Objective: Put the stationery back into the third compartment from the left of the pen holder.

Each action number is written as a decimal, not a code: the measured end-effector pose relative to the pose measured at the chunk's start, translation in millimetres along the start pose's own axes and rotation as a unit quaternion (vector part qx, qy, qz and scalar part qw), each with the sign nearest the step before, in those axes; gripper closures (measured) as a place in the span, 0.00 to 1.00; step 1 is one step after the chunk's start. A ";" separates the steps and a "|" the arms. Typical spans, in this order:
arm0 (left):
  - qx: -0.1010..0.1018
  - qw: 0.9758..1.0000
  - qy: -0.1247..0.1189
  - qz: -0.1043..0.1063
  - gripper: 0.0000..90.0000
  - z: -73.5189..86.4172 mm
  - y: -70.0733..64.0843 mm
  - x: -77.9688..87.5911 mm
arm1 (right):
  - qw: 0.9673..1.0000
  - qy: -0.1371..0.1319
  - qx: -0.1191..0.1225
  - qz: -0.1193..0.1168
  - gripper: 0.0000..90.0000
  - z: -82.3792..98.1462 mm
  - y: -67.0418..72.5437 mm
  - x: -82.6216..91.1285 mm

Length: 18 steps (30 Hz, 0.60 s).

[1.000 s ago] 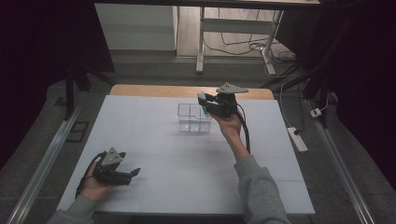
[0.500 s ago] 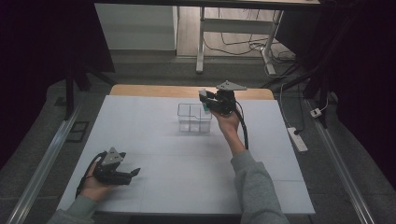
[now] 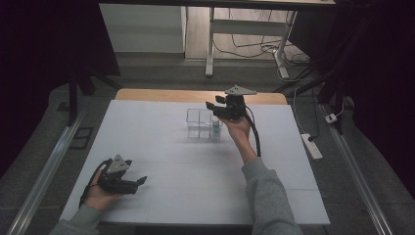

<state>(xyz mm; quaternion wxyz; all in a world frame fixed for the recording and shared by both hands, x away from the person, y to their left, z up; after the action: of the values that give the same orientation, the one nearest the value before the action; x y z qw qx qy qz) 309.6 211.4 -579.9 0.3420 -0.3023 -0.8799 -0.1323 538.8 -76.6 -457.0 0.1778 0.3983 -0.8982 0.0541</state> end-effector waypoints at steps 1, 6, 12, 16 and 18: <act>0.000 1.000 0.000 0.000 0.17 0.0 -0.1 0.1 | 1.000 0.001 0.000 -0.002 0.50 -0.2 0.7 1.1; -0.001 1.000 0.000 0.000 0.17 -0.1 -0.4 0.4 | 1.000 0.008 0.000 -0.012 0.49 0.2 2.9 5.4; 0.000 1.000 -0.001 -0.001 0.17 -0.1 0.0 0.8 | 1.000 0.014 0.001 -0.019 0.48 3.7 3.8 9.6; -0.003 1.000 -0.002 -0.003 0.17 -0.6 -0.8 1.2 | 1.000 0.017 0.003 -0.022 0.48 6.8 4.5 14.5; -0.001 1.000 -0.004 -0.004 0.17 -0.7 -0.1 1.6 | 1.000 0.020 0.007 -0.022 0.48 8.9 5.3 17.8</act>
<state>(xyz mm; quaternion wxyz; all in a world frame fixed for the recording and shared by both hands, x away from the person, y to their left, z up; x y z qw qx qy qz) 309.0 211.7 -578.3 0.3379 -0.2997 -0.8821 -0.1338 521.4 -87.5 -458.5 0.1934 0.4178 -0.8853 0.0648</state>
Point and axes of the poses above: each handheld gripper's, and its own axes: x roughly backward along the jaws, z roughly out of its underside, y roughly to its left, the point moved 7 cm from there along -x, roughly forward along the jaws
